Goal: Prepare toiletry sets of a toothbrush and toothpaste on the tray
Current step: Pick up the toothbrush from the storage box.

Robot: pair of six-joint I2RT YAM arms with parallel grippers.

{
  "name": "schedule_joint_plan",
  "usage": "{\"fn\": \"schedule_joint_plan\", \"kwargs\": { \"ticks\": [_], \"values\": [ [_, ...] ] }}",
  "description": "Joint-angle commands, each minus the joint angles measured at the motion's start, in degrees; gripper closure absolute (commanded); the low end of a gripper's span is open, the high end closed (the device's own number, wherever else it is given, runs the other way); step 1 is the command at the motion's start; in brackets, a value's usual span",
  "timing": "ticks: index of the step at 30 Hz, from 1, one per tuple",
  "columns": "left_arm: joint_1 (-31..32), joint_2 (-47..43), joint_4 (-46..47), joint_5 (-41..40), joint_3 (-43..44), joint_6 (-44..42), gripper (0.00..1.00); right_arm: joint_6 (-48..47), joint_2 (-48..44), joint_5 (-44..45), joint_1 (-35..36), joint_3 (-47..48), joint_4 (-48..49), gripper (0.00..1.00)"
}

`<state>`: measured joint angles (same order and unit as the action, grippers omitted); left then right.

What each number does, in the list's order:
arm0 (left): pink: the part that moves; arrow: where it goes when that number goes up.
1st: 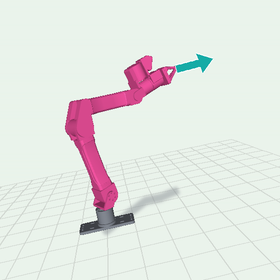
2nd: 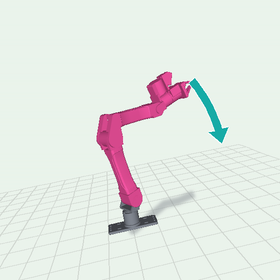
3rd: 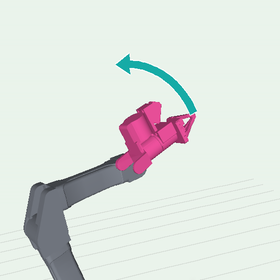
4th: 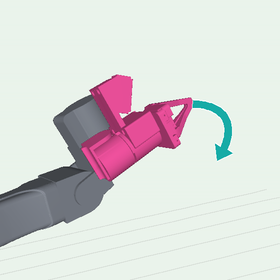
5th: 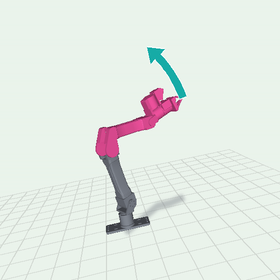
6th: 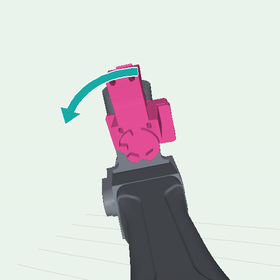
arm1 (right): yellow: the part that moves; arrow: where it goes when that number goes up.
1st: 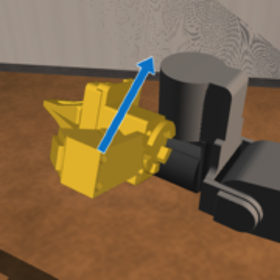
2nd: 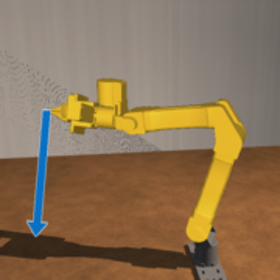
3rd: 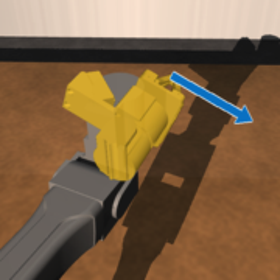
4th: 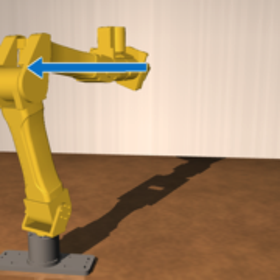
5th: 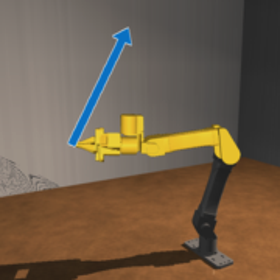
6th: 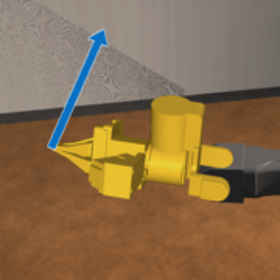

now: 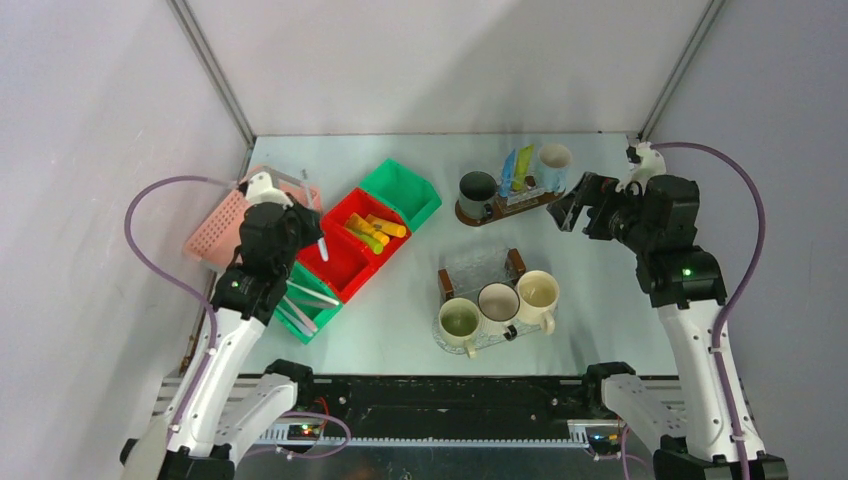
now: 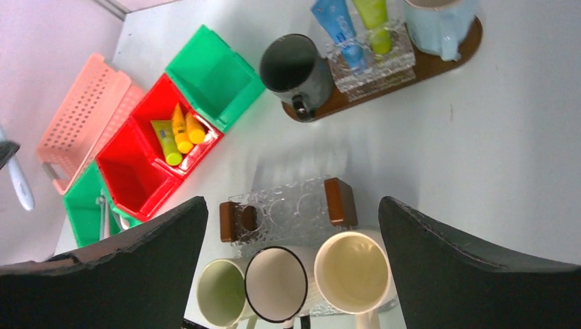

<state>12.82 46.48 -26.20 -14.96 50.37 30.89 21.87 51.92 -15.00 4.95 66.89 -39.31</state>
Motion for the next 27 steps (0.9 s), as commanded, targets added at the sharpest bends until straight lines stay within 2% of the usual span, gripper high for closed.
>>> {"fn": "schedule_joint_plan", "kwargs": {
  "ticks": [1, 8, 14, 21, 27],
  "values": [
    [3.6, -0.2, 15.3, 9.5, 1.5, -11.3, 1.00, -3.0, -2.2, -3.6, 1.9, 0.4, 6.1, 0.03],
    [9.3, 1.6, 27.2, 22.4, 0.7, -20.0, 1.00, -6.1, -4.3, -4.4, 6.4, 0.4, 11.3, 0.03],
    [14.3, 5.2, 31.6, 29.0, 2.2, -26.8, 1.00, -6.2, -3.8, -4.5, 12.6, 1.1, 17.2, 0.03],
    [21.5, 8.7, 32.3, 26.9, 4.7, -34.9, 1.00, -2.9, 1.6, -2.2, 19.2, 6.9, 17.7, 0.05],
    [26.4, 11.0, 32.9, 24.9, 6.1, -39.9, 1.00, 3.5, 4.7, -1.2, 21.5, 9.2, 20.6, 0.09]
  ]
}}
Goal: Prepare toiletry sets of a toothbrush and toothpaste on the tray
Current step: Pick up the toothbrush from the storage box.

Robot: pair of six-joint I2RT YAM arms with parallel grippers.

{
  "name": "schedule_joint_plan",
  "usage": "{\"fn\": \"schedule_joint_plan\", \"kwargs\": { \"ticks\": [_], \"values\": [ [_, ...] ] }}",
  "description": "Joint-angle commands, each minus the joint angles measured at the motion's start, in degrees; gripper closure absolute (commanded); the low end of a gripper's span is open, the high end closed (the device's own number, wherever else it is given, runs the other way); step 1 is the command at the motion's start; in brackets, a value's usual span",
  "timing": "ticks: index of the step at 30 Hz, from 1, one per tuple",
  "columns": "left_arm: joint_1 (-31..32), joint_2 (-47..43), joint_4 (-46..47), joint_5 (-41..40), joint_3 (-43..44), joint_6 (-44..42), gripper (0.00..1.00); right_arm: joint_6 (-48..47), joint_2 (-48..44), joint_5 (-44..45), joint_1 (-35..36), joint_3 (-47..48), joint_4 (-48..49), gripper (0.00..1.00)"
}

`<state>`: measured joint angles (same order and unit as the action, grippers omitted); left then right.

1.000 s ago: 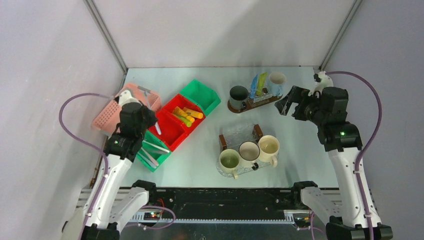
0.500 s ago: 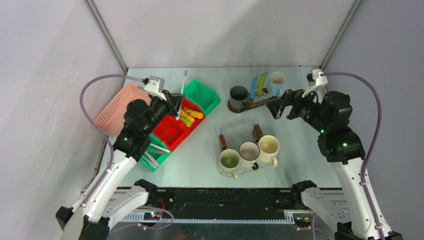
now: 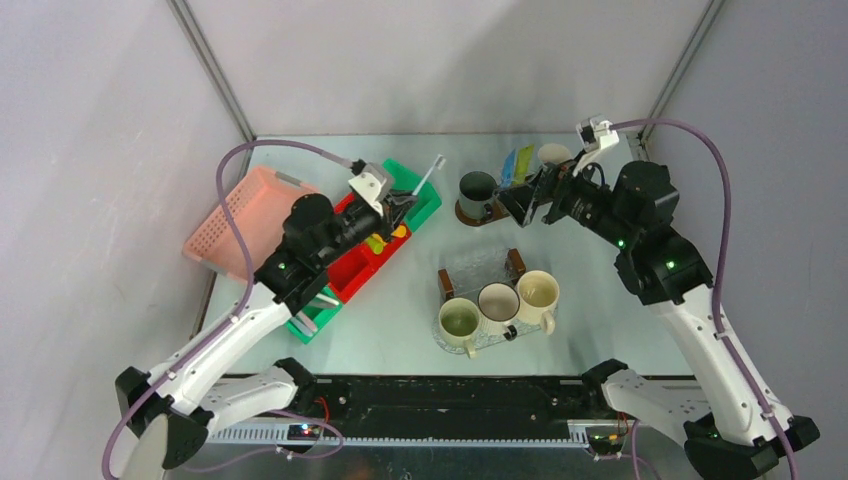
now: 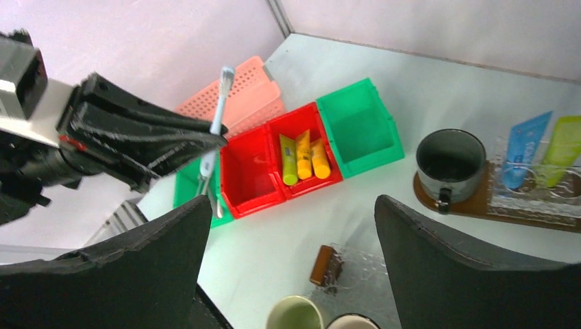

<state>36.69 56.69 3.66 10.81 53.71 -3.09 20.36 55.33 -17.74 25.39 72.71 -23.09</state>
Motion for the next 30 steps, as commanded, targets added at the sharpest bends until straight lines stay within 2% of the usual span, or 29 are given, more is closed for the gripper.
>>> {"fn": "schedule_joint_plan", "kwargs": {
  "ticks": [1, 10, 19, 23, 30],
  "values": [
    [3.6, 1.3, 3.0, -1.1, 2.9, -6.9, 1.00, 5.7, 1.6, 1.8, 1.1, 3.5, 4.8, 0.10],
    [9.2, 4.2, 2.1, -3.4, 4.9, -12.2, 1.00, 11.6, 4.8, 1.6, 2.0, 4.5, 7.9, 0.18],
    [12.4, 6.2, 1.9, -4.4, 6.3, -14.2, 1.00, 14.8, 7.1, -0.6, 2.9, 4.7, 7.4, 0.31],
    [13.4, 7.1, 1.8, -4.6, 6.8, -14.8, 1.00, 16.0, 7.8, -1.2, 3.3, 4.6, 7.1, 0.39],
    [14.0, 7.6, 1.9, -5.2, 6.9, -15.1, 1.00, 16.2, 8.0, -1.9, 3.5, 4.6, 6.3, 0.59]
  ]
}}
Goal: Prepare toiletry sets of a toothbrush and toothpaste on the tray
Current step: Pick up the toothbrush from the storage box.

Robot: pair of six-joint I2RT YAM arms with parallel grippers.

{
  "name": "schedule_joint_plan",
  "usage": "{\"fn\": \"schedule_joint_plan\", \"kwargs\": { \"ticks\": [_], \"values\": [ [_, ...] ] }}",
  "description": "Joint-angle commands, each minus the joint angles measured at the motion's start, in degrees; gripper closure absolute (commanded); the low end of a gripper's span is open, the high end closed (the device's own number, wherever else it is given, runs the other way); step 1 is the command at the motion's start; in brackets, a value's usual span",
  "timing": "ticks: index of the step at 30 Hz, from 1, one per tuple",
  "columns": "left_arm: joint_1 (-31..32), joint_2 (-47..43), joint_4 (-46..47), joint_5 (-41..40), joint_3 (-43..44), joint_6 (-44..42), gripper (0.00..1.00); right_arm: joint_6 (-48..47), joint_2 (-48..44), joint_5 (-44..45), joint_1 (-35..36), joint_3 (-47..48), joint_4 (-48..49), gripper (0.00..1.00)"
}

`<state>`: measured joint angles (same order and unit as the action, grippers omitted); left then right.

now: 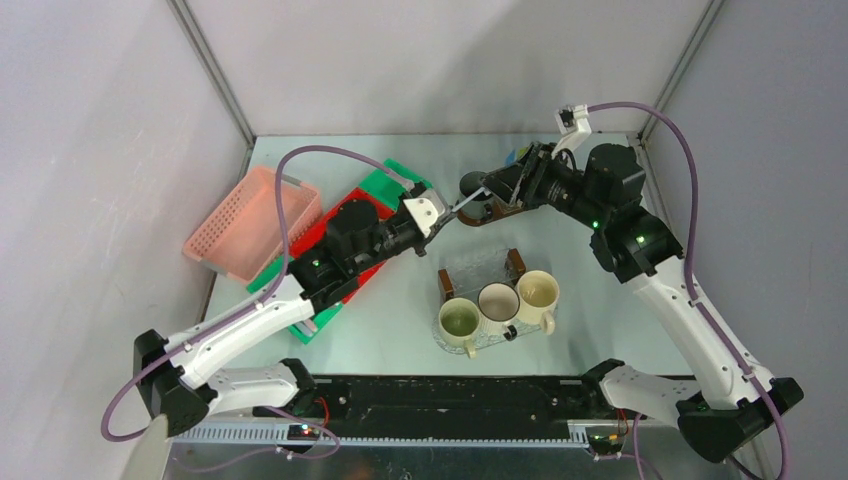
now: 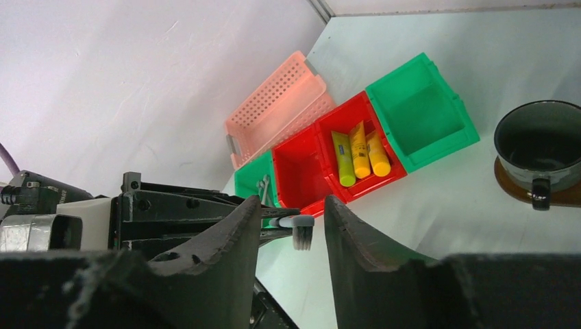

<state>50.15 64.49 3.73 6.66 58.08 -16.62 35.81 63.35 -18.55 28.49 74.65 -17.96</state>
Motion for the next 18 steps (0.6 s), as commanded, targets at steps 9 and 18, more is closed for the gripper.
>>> {"fn": "schedule_joint_plan", "kwargs": {
  "ticks": [9, 18],
  "values": [
    [1.2, 0.0, 2.5, -1.6, 2.6, -1.4, 1.00, 0.6, 0.2, -1.0, 0.4, 2.7, -0.6, 0.65],
    [1.7, 0.4, 2.8, -2.5, 2.6, -1.6, 1.00, -0.1, 0.1, -1.4, 0.4, 2.7, -1.3, 0.87]
  ]
}}
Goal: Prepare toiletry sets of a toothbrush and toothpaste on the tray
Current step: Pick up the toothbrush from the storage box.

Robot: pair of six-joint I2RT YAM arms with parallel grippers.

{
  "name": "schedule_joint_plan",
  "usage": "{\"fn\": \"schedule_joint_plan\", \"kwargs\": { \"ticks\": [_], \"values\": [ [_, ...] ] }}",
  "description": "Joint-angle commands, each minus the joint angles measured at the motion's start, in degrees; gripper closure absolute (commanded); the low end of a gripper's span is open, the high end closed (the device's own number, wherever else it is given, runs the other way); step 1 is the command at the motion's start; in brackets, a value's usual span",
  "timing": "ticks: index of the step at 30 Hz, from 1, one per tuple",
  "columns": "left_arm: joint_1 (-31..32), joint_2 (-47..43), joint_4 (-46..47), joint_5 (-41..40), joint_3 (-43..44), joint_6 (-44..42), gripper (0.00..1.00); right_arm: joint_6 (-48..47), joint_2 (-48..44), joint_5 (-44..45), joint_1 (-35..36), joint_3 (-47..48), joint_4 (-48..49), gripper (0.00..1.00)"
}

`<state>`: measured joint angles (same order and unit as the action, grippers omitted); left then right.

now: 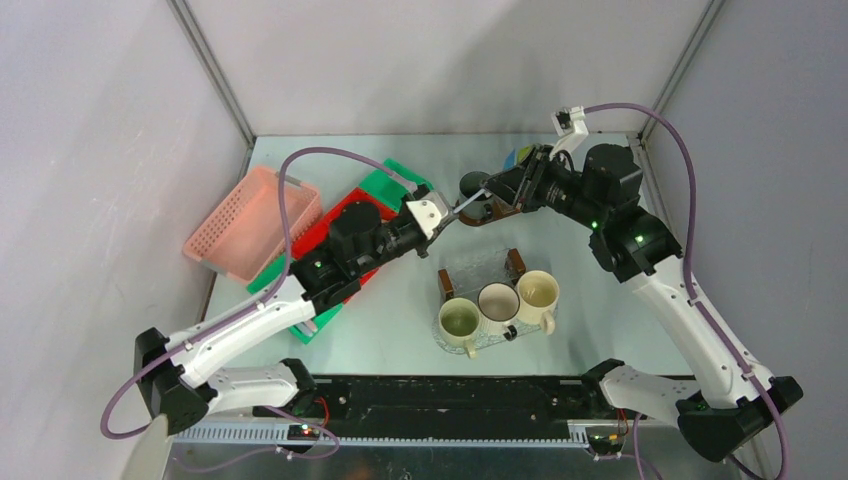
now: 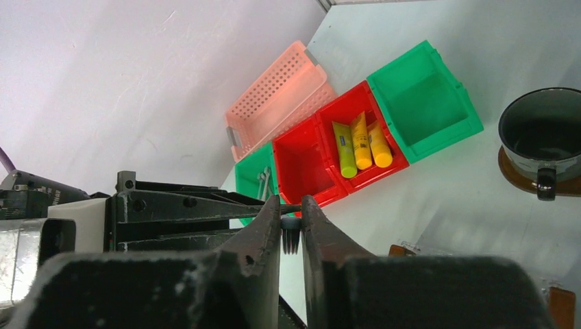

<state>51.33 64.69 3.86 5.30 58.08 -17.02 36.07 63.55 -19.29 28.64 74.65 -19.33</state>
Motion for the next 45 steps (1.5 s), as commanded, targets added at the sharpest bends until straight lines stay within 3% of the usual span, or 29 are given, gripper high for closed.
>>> {"fn": "schedule_joint_plan", "kwargs": {
  "ticks": [1, 3, 12, 20, 25, 29, 37, 45],
  "values": [
    [0.6, 0.3, 2.7, -1.3, 2.6, -1.2, 0.99, -0.5, -0.1, -0.5, 0.2, 2.7, 0.0, 0.93],
    [0.6, 0.4, 2.4, -1.9, 2.7, -1.3, 0.94, -0.9, -0.3, -0.1, -0.1, 2.7, -0.3, 1.00],
    [0.5, -1.1, 2.6, -9.5, 0.8, -0.3, 0.40, -3.0, -3.6, 3.3, -4.3, 0.7, -1.2, 1.00],
    [-0.4, -5.2, 1.6, -20.6, -3.2, 2.2, 0.04, -4.8, -7.9, 11.0, -13.5, -5.3, 0.6, 1.00],
    [-4.2, -8.7, -1.9, -23.4, -5.2, 9.2, 0.00, -6.3, -9.4, 16.4, -18.7, -9.5, 3.4, 1.00],
    [-12.3, -12.8, -6.4, -24.2, -7.3, 17.3, 0.00, -7.4, -9.5, 22.0, -23.1, -13.7, 8.1, 1.00],
    [-30.4, -23.8, -11.7, -22.2, -15.4, 33.2, 0.00, -6.7, -4.6, 23.1, -28.1, -17.0, 16.5, 1.00],
    [-38.3, -37.3, -18.1, -32.5, -21.8, 40.1, 0.00, -5.3, 2.8, 21.3, -31.2, -17.0, 24.6, 1.00]
  ]
}}
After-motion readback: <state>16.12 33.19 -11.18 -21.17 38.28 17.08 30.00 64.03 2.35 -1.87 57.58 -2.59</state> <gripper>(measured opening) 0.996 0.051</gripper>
